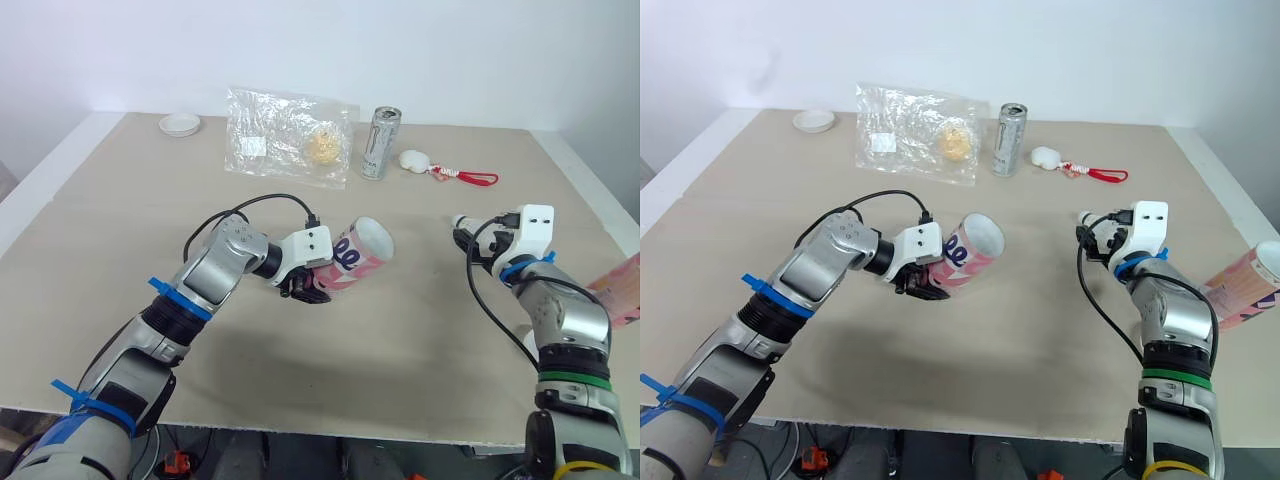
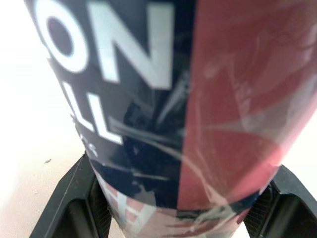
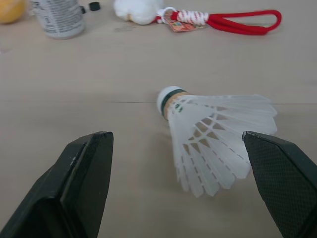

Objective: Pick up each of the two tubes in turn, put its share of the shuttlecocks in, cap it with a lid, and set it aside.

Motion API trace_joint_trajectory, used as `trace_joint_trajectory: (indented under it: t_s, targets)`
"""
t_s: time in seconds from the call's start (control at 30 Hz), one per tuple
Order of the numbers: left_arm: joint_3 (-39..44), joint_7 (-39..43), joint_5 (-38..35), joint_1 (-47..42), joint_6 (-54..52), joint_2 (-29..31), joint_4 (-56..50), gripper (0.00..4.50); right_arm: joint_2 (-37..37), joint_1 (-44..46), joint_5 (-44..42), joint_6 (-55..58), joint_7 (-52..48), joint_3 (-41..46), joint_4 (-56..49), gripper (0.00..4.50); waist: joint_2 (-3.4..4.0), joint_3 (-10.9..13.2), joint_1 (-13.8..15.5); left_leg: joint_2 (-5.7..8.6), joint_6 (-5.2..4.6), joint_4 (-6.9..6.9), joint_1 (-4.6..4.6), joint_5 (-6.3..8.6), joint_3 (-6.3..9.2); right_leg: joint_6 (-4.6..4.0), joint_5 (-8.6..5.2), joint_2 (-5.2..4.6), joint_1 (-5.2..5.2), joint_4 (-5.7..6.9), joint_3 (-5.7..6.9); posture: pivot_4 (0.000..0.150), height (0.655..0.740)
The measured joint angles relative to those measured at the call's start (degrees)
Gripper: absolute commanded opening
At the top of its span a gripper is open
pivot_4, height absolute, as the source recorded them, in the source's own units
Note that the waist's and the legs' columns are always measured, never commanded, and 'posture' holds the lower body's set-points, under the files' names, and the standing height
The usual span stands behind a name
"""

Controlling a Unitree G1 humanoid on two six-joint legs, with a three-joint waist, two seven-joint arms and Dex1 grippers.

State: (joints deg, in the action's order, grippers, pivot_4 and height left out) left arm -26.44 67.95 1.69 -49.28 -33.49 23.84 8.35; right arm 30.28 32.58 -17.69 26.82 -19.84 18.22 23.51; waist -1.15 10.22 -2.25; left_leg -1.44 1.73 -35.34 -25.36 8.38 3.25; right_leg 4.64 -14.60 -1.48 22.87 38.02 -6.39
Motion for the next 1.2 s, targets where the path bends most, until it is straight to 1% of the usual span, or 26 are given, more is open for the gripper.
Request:
trace_joint_trajectory:
  t_s: [0.23,0.27,0.33,0.37,0.47,0.5,0.53,0.57,0.6,0.9,1.03,1.07,1.1,1.13,1.2]
  targets:
    - [0.12,-0.04,-0.02,0.00,-0.15,0.13,-0.01,2.88,-0.74,1.93,0.42,-2.85,-0.27,-0.39,3.86,4.46,0.00,0.00,-0.25,0.00,0.00,0.00,0.00,0.00,0.00,0.01,0.01,0.00,0.00,0.00,0.00,0.150,0.7400]
    - [0.13,-0.04,-0.01,0.00,-0.15,0.13,0.00,2.88,-0.81,2.20,0.51,-3.20,-0.30,-0.44,4.31,4.24,0.00,0.00,-0.27,0.00,0.00,-0.01,0.00,0.00,0.00,0.01,0.01,0.00,0.00,0.00,0.00,0.150,0.7400]
    - [0.13,-0.06,0.01,0.00,-0.16,0.14,0.01,2.88,-1.22,3.13,0.70,-4.27,-0.39,-0.53,6.04,3.64,0.00,0.00,-0.29,0.00,0.00,-0.01,0.00,0.00,0.00,0.01,0.02,0.00,-0.01,0.00,0.00,0.150,0.7400]
    - [0.13,-0.09,0.01,0.00,-0.17,0.12,0.01,2.88,-1.53,3.75,0.99,-4.94,-0.63,-0.64,7.28,3.25,0.00,0.00,-0.31,0.00,0.00,-0.01,0.00,0.00,0.00,0.01,0.03,0.00,-0.01,0.00,0.00,0.150,0.7400]
    - [0.14,-0.09,-0.04,0.00,-0.20,0.12,0.00,2.88,-1.79,4.20,1.20,-5.72,-0.59,-0.80,8.47,1.91,0.01,0.00,-0.30,0.01,0.00,-0.01,0.00,0.00,0.00,0.03,0.03,0.00,-0.01,0.00,0.00,0.150,0.7400]
    - [0.14,-0.08,-0.06,0.00,-0.25,0.13,0.00,2.88,-1.80,4.49,1.25,-6.08,-0.62,-0.81,9.30,1.32,0.01,0.00,-0.31,0.01,0.00,-0.01,0.00,0.00,0.00,0.03,0.03,0.00,-0.02,0.00,0.00,0.150,0.7400]
    - [0.15,-0.09,-0.07,0.00,-0.28,0.13,-0.01,2.88,-1.81,4.63,1.32,-6.33,-0.65,-0.81,9.90,1.02,0.01,0.00,-0.31,0.01,0.00,-0.01,0.00,0.00,0.00,0.02,0.03,0.00,-0.02,0.00,-0.01,0.150,0.7400]
    - [0.15,-0.10,-0.07,0.00,-0.29,0.13,-0.01,2.88,-1.83,4.67,1.42,-6.44,-0.69,-0.83,10.10,0.60,0.01,0.00,-0.31,0.01,0.00,-0.01,0.00,0.00,0.01,0.02,0.03,0.00,-0.02,0.00,0.00,0.150,0.7400]
    - [0.17,-0.11,-0.06,0.00,-0.33,0.14,-0.01,2.88,-1.87,4.94,1.61,-6.73,-0.82,-0.86,10.75,0.05,0.01,0.00,-0.32,0.01,0.00,-0.01,0.00,0.00,0.00,0.02,0.03,0.00,-0.02,0.00,0.00,0.150,0.7400]
    - [0.23,-0.18,-0.07,0.00,-0.50,0.06,0.01,2.88,-2.29,5.82,2.21,-7.68,-1.66,-2.07,11.30,0.05,0.02,0.00,-0.35,0.01,0.00,-0.01,0.01,0.00,0.01,0.02,0.04,0.00,-0.02,0.00,-0.01,0.150,0.7400]
    - [0.22,-0.01,-0.13,-0.03,-0.06,-0.08,0.12,2.88,1.94,1.35,7.26,-8.30,-5.55,-9.28,0.17,0.05,0.13,0.02,-0.25,0.07,0.00,-0.01,-0.03,0.00,0.02,0.10,-0.01,-0.02,0.00,0.00,-0.02,0.150,0.7400]
    - [0.18,0.13,-0.12,-0.06,0.60,0.07,0.27,2.88,4.43,-0.21,8.46,-8.39,-7.66,-10.83,-6.02,0.05,0.17,0.02,-0.26,0.08,0.00,-0.01,-0.03,0.00,0.02,0.11,-0.02,-0.02,0.00,0.00,-0.04,0.150,0.7400]
    - [0.16,0.15,-0.13,-0.06,0.71,0.14,0.33,2.88,4.81,-0.24,8.59,-8.43,-7.91,-10.99,-6.96,0.05,0.20,0.02,-0.30,0.09,0.00,-0.01,-0.03,0.00,0.01,0.12,-0.02,-0.02,0.00,0.00,-0.05,0.150,0.7400]
    - [0.11,0.15,-0.09,-0.17,1.12,-0.06,0.59,2.88,6.91,-1.04,9.18,-8.72,-9.50,-11.61,-10.60,0.05,0.26,0.06,-0.21,0.09,0.00,-0.01,-0.05,0.00,0.02,0.12,-0.03,-0.03,0.00,0.00,-0.05,0.150,0.7400]
    - [0.15,0.44,-0.25,-0.35,2.04,-0.10,1.46,2.88,13.90,-2.43,9.35,-11.34,-16.28,-12.45,-21.58,0.05,0.40,0.10,-0.10,0.13,0.00,-0.01,-0.06,0.00,0.03,0.14,-0.06,-0.04,0.01,0.00,-0.06,0.150,0.7400]
